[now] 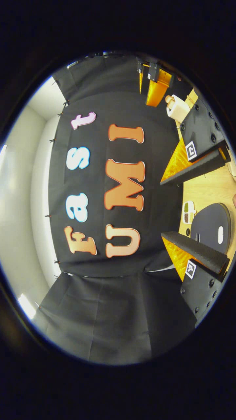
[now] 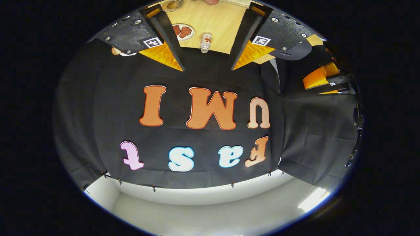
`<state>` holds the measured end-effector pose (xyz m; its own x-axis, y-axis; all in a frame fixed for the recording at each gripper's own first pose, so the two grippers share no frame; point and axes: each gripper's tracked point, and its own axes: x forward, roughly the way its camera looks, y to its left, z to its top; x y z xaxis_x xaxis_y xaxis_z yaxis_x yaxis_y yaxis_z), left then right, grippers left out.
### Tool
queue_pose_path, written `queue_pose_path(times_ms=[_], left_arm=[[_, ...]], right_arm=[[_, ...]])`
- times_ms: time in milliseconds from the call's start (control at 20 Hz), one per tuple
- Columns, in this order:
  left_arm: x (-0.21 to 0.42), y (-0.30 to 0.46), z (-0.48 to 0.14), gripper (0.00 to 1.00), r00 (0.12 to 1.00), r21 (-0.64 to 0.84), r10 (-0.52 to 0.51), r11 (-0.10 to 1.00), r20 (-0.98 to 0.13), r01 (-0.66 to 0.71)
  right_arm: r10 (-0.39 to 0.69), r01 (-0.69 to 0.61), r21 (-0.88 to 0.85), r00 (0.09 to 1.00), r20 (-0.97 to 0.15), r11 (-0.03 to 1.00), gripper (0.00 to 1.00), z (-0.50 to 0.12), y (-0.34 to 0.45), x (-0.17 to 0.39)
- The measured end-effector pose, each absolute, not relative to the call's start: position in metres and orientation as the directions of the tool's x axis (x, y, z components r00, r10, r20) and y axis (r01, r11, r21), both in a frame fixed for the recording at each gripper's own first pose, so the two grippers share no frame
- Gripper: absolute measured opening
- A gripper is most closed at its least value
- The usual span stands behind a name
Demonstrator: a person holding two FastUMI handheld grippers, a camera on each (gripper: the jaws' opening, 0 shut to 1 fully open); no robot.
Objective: Close the left gripper, press the button to open the rice cooker; take a wooden spoon from the chopstick holder with the right hand, scoop a spoonful of rice and pour it into the rice cooker, then put the wooden spoon back into the chopstick holder.
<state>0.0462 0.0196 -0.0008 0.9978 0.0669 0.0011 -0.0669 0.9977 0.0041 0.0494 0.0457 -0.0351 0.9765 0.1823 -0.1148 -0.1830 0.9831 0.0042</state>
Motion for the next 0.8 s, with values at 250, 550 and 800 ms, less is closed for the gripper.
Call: queue_pose_path(times_ms=[250, 550, 800], left_arm=[[0.028, 0.006, -0.011, 0.93, 0.998, 0.017, 0.051, 0.999, 0.045, -0.052], [0.026, 0.003, -0.01, 0.93, 0.997, -0.064, 0.062, 0.996, 0.05, -0.059], [0.028, -0.014, 0.0, 0.93, 0.998, -0.027, 0.039, 0.999, 0.049, -0.037]], right_arm=[[0.215, -0.216, 0.006, 0.972, -0.099, 0.976, 0.83, -0.041, 0.051, 0.039], [0.182, -0.182, 0.004, 0.979, -0.091, 0.983, 0.83, -0.041, 0.039, 0.044], [0.17, -0.172, -0.012, 0.982, -0.087, 0.985, 0.83, -0.04, 0.032, 0.043]])
